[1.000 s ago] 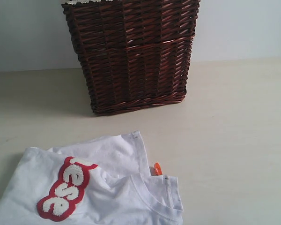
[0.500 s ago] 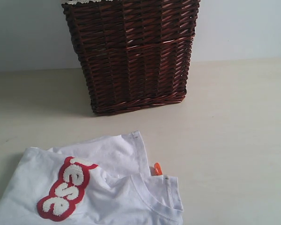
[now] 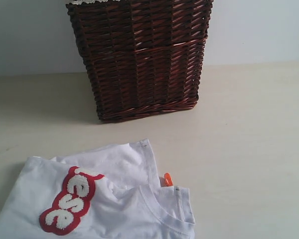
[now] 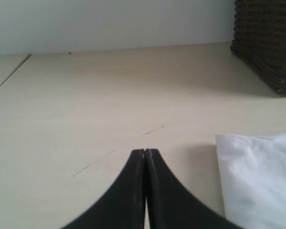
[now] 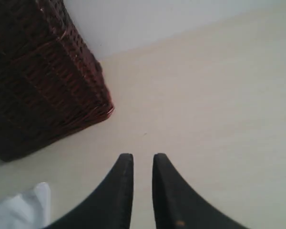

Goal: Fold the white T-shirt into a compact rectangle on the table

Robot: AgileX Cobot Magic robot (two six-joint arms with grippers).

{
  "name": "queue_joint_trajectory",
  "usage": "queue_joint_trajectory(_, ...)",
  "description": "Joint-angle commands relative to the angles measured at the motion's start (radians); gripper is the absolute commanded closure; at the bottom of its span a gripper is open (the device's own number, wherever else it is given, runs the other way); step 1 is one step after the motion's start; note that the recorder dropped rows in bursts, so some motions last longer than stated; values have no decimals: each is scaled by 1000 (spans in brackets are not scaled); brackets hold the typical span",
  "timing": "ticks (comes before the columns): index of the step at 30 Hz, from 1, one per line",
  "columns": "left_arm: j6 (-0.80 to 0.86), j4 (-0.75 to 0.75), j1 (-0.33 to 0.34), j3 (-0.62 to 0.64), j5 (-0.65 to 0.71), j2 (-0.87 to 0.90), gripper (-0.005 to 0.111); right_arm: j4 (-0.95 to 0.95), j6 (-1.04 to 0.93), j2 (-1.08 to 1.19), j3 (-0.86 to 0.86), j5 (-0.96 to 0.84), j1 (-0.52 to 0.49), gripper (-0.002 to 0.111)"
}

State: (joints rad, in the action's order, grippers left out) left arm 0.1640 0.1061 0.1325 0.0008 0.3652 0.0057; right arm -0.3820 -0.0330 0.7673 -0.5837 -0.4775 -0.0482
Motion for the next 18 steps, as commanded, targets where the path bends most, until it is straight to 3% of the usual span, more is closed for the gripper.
queue_joint_trajectory(1,1,3,1,-1,-6,-6,107,-199,-6,337,-235,-246,2,91)
queue_joint_trajectory(3,1,3,1,-1,-6,-6,107,-303,-241,455,-287,-350,2,92)
queue_joint_trajectory(7,1,3,1,-1,-6,-6,107,-607,-1114,660,-319,-675,15,94)
queue_joint_trajectory(9,1,3,1,-1,-6,-6,107,-609,-1337,732,-319,-744,61,94)
queue_joint_trajectory(14,1,3,1,-1,-6,-6,107,-540,-1623,841,-319,-728,235,88)
queue_joint_trajectory(17,1,3,1,-1,-6,-6,107,-525,-1755,900,-319,-572,353,69)
queue_joint_trajectory(18,1,3,1,-1,-6,-6,107,-535,-1778,926,-319,-493,395,57)
